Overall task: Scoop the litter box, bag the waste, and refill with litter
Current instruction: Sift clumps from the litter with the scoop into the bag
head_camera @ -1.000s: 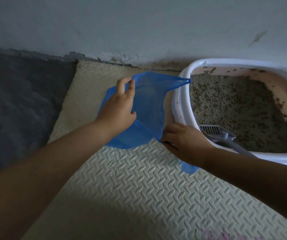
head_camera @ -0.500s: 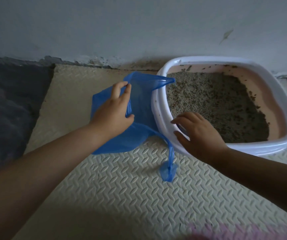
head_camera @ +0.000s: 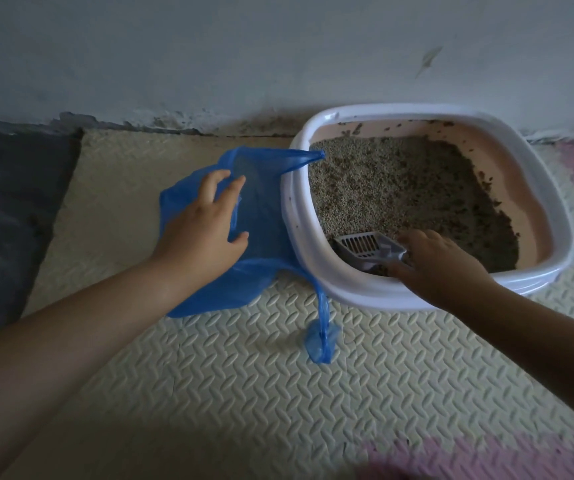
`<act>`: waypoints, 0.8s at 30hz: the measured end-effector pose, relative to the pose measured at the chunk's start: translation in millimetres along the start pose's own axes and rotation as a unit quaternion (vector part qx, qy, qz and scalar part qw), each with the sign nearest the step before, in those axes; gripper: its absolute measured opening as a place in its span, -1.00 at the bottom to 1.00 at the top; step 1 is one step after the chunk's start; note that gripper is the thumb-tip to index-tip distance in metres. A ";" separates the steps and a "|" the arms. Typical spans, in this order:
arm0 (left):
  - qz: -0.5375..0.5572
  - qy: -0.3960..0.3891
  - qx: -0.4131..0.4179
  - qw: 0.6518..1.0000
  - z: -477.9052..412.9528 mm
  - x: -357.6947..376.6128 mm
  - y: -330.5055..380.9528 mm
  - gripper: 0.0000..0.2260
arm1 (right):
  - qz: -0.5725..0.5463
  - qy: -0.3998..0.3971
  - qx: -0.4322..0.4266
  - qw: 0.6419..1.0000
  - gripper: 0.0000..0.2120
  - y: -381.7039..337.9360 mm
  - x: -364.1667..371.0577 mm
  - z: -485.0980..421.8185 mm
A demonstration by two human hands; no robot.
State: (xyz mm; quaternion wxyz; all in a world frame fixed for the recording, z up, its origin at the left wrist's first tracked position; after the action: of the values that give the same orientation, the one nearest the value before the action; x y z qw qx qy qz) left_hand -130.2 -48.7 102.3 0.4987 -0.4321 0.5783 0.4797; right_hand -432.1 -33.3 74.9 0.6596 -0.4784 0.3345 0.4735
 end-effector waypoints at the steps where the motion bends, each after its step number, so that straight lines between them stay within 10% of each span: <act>1: -0.014 0.012 0.001 1.000 0.3 -2.7 1.8 -0.34 | 0.003 -0.006 0.003 1.000 -0.58 1.4 0.9 -2.6; 12: -0.032 0.002 0.116 0.993 -23.7 19.1 72.1 -0.31 | 0.023 -0.038 0.019 0.999 -0.80 24.1 1.8 -13.5; 24: 0.078 -0.055 -0.028 0.995 -54.6 86.1 111.8 -0.35 | 0.089 -0.031 0.030 0.995 -0.74 62.2 -49.1 -17.1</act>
State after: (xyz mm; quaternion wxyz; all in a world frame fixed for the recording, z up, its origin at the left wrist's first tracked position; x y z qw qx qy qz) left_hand -259.6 -85.9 33.1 0.4786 -0.3722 0.5683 0.5563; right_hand -506.7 -58.6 93.8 0.6388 -0.4120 0.3689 0.5350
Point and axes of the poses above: each hand's wrist, its own z-axis away from the middle knuckle, its own x-axis out of the palm, y = z × x, the point moved 5 cm from there along -z, towards the middle knuckle, and after that the axes turned 11 degrees about -z, right-handed, at the moved point
